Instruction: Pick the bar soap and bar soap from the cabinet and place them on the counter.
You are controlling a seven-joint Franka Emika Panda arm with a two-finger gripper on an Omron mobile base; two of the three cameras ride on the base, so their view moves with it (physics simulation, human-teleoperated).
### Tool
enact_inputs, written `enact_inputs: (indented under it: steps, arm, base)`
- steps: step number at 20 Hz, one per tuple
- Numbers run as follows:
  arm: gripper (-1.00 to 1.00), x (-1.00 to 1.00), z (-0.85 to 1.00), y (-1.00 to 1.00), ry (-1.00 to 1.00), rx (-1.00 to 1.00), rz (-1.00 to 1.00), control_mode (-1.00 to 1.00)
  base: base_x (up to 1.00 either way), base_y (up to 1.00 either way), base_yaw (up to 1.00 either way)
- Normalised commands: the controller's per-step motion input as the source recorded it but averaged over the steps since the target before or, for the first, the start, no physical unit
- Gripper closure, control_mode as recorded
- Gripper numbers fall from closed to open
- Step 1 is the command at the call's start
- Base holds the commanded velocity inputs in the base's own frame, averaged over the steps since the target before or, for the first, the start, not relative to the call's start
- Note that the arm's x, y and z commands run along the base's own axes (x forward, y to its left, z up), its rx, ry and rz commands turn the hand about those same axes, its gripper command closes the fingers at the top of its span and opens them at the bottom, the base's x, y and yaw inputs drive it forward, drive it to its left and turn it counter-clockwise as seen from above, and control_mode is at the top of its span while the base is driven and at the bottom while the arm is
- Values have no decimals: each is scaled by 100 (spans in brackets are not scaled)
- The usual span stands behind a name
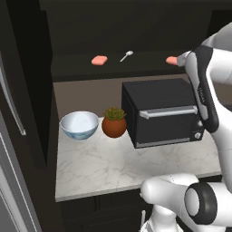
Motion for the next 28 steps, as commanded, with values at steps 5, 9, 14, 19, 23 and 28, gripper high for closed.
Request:
enact_inputs:
  steps: [5,9,14,19,23,28]
  arm:
    - [-100,0,-5,-3,-2,2,11,-100]
    - [-100,0,-7,-9,-3,3,14,-100]
    - [-100,1,0,-6,-2,0,12,-100]
    - [-100,4,0,0,-2,0,11,-100]
    - [-100,11,0,0,-1,0,10,-100]
    - [-100,16,0,0,-1,0,8,-100]
  base:
    - [0,0,0]
    - [0,0,0]
    - [0,0,0]
    - [0,0,0]
    - [0,0,0]
    - [0,0,0]
